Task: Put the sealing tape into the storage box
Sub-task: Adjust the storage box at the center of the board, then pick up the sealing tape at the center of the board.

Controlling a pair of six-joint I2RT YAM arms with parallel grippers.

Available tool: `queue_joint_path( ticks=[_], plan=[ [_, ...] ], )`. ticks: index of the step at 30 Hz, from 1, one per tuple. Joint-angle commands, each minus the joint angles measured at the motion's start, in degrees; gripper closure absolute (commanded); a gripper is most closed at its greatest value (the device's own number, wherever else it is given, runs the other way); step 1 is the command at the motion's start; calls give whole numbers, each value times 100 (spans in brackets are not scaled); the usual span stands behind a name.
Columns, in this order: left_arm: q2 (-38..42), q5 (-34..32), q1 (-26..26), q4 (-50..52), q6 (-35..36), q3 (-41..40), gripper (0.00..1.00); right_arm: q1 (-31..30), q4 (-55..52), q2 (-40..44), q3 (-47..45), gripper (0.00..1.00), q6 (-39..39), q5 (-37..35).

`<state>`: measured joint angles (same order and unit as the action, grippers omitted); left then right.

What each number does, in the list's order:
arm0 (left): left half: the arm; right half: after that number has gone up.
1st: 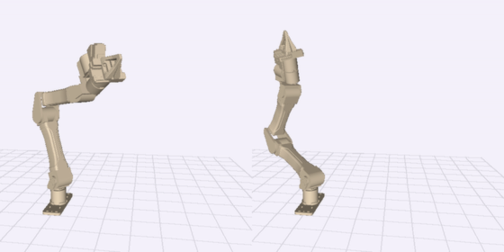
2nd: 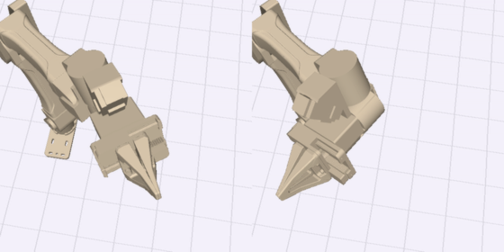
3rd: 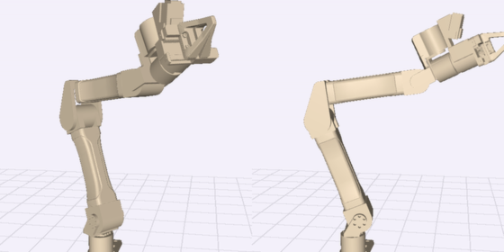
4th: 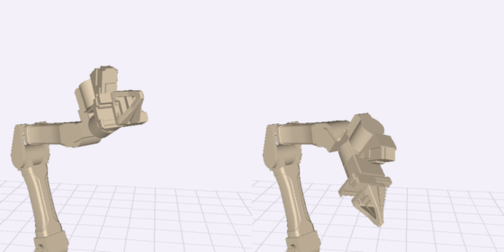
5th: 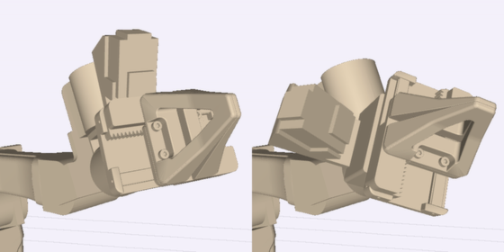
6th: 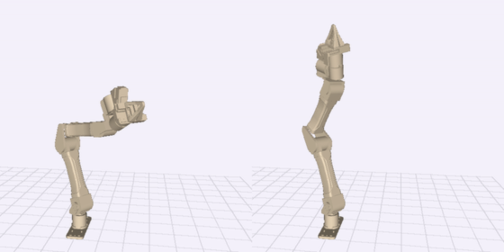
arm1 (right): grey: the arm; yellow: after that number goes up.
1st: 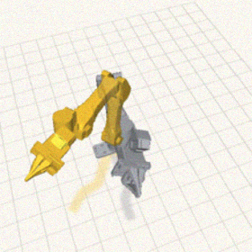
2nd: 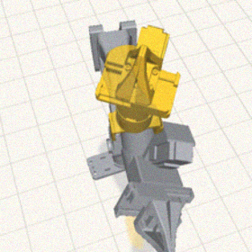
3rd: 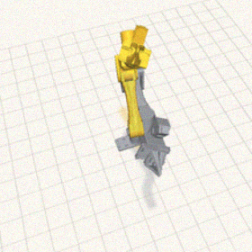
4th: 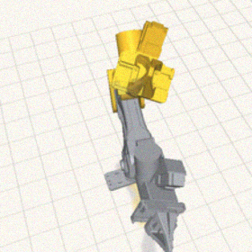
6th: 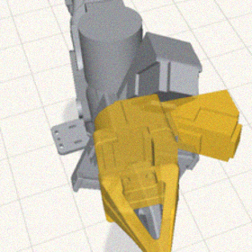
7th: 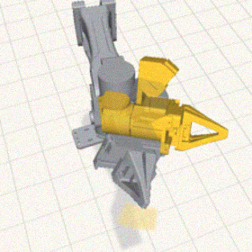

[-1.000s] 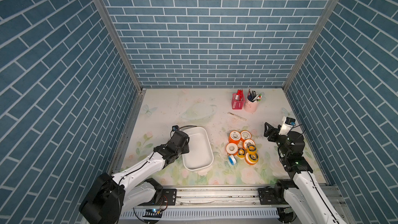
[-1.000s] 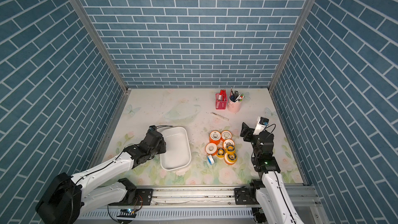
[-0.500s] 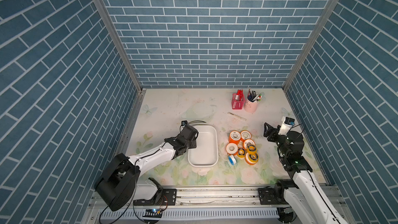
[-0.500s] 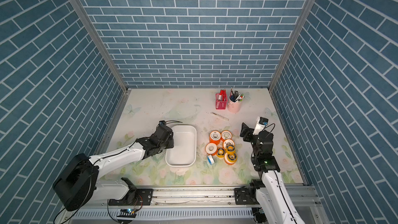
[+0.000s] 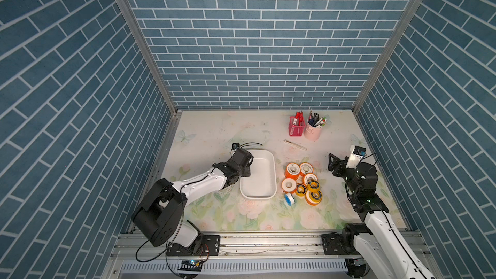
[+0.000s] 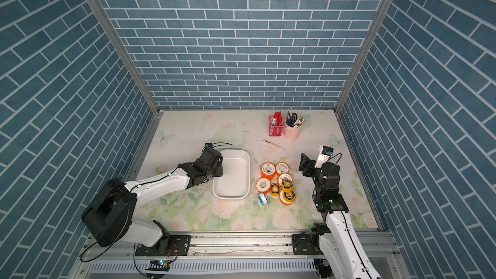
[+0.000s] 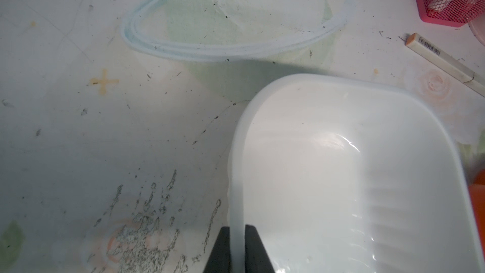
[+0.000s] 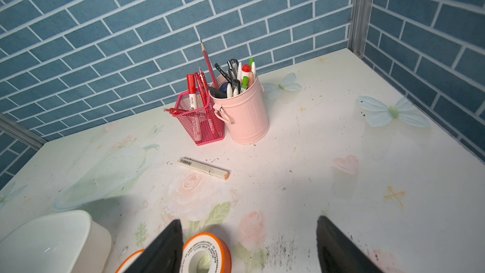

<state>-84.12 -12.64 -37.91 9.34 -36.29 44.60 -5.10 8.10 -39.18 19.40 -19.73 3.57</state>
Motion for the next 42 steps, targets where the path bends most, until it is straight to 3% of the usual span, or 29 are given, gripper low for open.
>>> queue_joint_path(
  ticks=[1, 3, 8, 11, 18, 23, 29, 42],
  plan=[
    [155, -151, -41, 99, 88, -64, 72, -33, 8, -15, 10, 20, -155, 40],
    [271, -183, -42, 173, 106, -44, 50, -34, 32, -50, 20, 20, -154, 219],
    [954, -384, -41, 639, 225, 181, 12, -37, -19, -209, 130, 21, -140, 363],
    [1487, -626, -36, 1126, 312, 445, 0, -87, -116, -369, 299, 25, -98, 510],
    [2451, -1666, 84, 2402, 235, 1159, 0, -745, -626, -1274, 1219, 26, 85, 587],
    [3064, -1406, 247, 2494, 540, 864, 0, -1258, -1068, -2297, 1912, 25, 227, 620],
    [3518, -1301, 249, 2383, 705, 141, 0, -1968, -1609, -3282, 2600, 20, 500, -35],
    [3833, -1268, 249, 2317, 681, 5, 0, -2854, -2118, -4663, 3166, 4, 833, -721]
  ],
)
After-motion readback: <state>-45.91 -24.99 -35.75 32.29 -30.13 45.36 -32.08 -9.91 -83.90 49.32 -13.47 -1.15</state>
